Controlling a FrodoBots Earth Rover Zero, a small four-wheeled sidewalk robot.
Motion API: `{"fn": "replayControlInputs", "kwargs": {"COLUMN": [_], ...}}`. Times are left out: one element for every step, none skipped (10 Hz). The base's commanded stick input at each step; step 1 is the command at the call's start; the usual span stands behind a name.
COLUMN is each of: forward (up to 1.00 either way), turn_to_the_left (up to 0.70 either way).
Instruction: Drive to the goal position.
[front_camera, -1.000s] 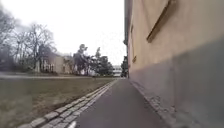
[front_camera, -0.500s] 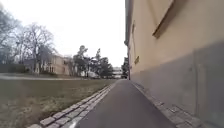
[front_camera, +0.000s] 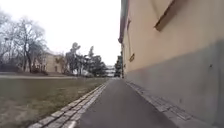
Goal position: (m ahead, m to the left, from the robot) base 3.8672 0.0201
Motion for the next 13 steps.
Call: {"fn": "replayControlInputs", "kwargs": {"forward": [0.85, 0.85, 0.85, 0.85, 0.85, 0.85, 0.85, 0.85, 0.85, 0.85, 0.85, 0.85, 0.85], "turn_to_the_left": [0.03, 0.03, 0.03, 0.03, 0.03, 0.03, 0.03, 0.03, 0.03, 0.03, 0.03, 0.03, -0.22]}}
